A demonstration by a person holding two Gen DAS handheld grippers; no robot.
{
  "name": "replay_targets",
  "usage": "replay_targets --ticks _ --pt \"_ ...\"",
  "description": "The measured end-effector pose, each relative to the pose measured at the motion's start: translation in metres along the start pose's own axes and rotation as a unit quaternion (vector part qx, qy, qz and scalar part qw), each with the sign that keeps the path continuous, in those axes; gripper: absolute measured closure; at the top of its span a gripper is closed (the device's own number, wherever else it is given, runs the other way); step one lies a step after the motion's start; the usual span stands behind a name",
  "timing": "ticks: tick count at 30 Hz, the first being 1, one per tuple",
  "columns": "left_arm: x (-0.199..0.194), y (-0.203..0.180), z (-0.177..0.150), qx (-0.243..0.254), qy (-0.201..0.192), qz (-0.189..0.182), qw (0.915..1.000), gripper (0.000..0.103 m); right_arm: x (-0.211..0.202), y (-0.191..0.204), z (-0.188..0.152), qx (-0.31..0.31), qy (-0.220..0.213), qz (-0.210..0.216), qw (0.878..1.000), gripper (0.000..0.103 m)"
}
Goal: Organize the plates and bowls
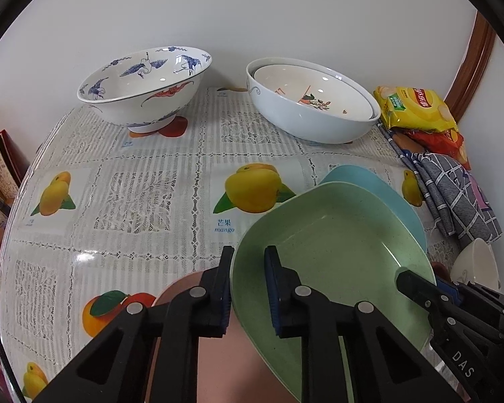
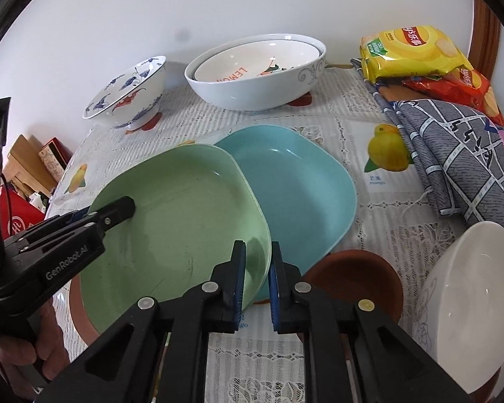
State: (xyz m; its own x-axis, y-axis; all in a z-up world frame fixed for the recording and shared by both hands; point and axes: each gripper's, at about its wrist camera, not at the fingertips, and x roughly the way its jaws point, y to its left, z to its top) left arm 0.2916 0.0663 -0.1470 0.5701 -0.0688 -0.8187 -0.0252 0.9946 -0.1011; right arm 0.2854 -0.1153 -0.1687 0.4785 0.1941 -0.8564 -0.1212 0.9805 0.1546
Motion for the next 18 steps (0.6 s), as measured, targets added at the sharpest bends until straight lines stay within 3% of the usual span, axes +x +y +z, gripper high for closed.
replay_targets --ticks 18 --pt "-0.103 -0.026 -0.021 0.009 -0.058 -0.017 0.9981 0.086 -0.107 -0.002 -0.02 0.016 -0.072 0.003 0.997 0.093"
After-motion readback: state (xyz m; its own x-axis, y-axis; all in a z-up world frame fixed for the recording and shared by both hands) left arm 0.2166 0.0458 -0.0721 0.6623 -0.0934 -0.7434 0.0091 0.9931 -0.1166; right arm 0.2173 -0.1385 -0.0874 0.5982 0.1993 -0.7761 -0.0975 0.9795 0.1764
